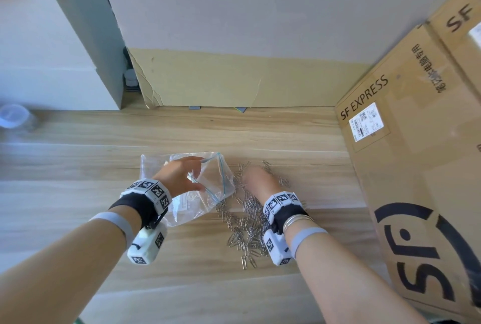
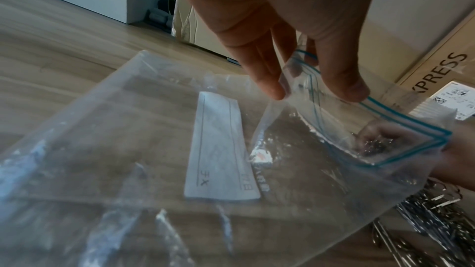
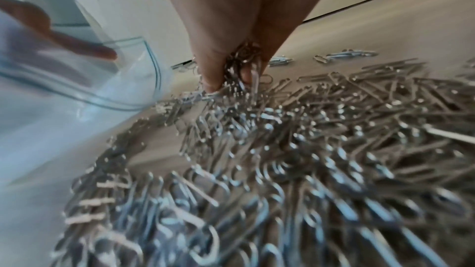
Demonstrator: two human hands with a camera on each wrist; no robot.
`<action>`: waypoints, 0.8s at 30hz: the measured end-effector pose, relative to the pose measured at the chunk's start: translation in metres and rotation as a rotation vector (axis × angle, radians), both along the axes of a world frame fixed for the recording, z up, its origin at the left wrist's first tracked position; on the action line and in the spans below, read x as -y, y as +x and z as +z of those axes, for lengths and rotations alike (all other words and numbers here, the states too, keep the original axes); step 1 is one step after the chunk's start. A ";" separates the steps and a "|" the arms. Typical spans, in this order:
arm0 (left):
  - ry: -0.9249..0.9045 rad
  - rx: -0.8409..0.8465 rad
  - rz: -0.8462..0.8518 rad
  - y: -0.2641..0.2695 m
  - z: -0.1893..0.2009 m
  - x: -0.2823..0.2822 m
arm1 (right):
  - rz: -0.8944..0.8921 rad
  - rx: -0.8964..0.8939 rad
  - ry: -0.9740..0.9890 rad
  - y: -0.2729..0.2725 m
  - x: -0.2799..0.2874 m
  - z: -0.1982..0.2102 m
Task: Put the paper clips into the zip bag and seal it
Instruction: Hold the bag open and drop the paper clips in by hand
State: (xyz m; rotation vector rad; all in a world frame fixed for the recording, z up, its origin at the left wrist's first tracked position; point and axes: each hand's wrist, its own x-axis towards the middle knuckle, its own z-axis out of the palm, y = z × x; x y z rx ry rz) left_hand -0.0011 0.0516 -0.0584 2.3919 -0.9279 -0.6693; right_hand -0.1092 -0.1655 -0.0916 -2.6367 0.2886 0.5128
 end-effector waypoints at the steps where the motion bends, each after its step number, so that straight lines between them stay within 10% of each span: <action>1: -0.007 -0.007 0.000 0.000 -0.001 -0.001 | -0.015 -0.003 0.013 0.001 -0.001 0.005; 16: -0.259 -0.099 0.160 -0.011 0.002 -0.009 | 0.100 0.083 0.204 0.047 -0.068 0.078; 24: -0.376 -0.217 0.264 -0.010 0.007 -0.027 | -0.170 0.240 0.285 0.041 -0.037 0.084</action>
